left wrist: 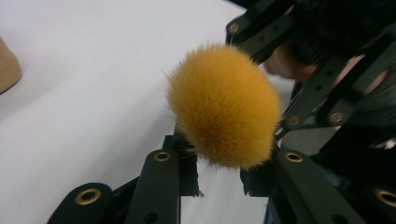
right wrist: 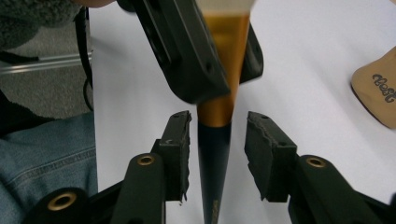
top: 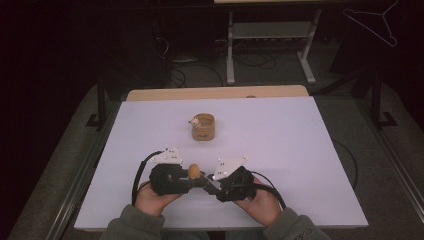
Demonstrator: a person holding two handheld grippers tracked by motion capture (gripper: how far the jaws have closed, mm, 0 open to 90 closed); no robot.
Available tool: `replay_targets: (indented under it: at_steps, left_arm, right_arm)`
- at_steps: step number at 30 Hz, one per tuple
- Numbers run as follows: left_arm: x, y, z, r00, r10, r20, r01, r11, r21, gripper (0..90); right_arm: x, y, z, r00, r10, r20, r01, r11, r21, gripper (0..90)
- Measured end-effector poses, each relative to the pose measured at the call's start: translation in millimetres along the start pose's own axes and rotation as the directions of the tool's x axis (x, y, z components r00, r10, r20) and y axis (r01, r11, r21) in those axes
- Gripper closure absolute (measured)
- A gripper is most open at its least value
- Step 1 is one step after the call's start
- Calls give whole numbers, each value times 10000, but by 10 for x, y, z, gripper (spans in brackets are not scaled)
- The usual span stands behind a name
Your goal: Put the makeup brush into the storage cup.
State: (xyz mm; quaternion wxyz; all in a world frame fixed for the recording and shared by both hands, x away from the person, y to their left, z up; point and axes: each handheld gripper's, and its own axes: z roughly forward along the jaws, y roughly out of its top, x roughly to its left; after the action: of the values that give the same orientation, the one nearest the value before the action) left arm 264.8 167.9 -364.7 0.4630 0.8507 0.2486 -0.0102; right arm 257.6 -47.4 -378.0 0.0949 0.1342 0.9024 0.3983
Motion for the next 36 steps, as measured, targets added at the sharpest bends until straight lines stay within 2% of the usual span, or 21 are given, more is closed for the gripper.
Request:
replay_targets:
  at_steps: [1,2,5,6,10,11,15,19,20,21,27,29,31,32,34,35,36]
  left_arm:
    - [-3,1,6,10000,12,23,-12,10000,-2,711]
    - [-7,3,9,10000,-2,43,2,10000,-24,710]
    - [-24,16,8,9999,71,106,-70,10000,-41,711]
    - [-33,24,1,9997,224,100,-225,9997,45,711]
    - [-37,26,-4,9996,204,179,-203,9998,-58,710]
    - [-35,26,-6,9995,225,213,-223,9997,-66,708]
    - [-25,20,-13,9993,251,283,-251,9997,5,697]
    - [-15,21,-40,9995,195,232,-194,9998,-83,622]
    - [-5,17,-60,9996,205,176,-203,9997,-128,613]
    - [-7,13,-78,9999,77,115,-74,9997,-217,567]
    - [1,4,-113,9996,173,-238,-176,9998,-108,519]
    - [5,-2,-117,9986,306,-437,-306,9995,-1,507]
    - [7,-7,-117,9983,300,-496,-300,9995,16,505]
    - [16,-13,-120,9978,346,-571,-343,9994,69,499]
    - [28,-27,-125,9974,338,-631,-331,9994,113,496]
    - [33,-38,-125,9973,300,-671,-294,9995,101,495]
    - [40,-54,-127,9964,283,-797,-276,9996,98,491]
  right_arm:
    - [-2,6,1,9999,-152,17,152,9999,-5,614]
    - [15,18,-4,10000,-12,-22,12,10000,40,625]
    - [31,23,19,10000,-24,-82,25,9999,148,660]
    - [42,23,31,9997,-221,-59,223,9995,233,722]
    - [28,22,24,9997,-180,-187,184,9997,183,732]
    - [36,23,11,9995,27,-304,-23,9999,147,733]
    - [31,20,23,9994,-15,-348,21,9999,168,735]
    - [8,0,32,9995,-99,-312,105,9997,209,735]
    - [11,-4,29,9994,89,-330,-80,9996,258,735]
    - [-28,-34,41,9996,70,-268,-62,9995,321,735]
    - [-124,-91,1,9975,623,-323,-617,9979,208,735]
    - [-202,-123,-57,9933,1074,-430,-1080,9941,-118,735]
    - [-228,-131,-79,9925,1144,-429,-1153,9931,-197,734]
    - [-272,-146,-122,9887,1424,-457,-1441,9889,-365,735]
    - [-288,-153,-136,9872,1518,-487,-1538,9872,-413,735]
    - [-295,-155,-154,9819,1802,-582,-1832,9817,-513,735]
    - [-316,-162,-166,9812,1833,-601,-1868,9806,-588,734]
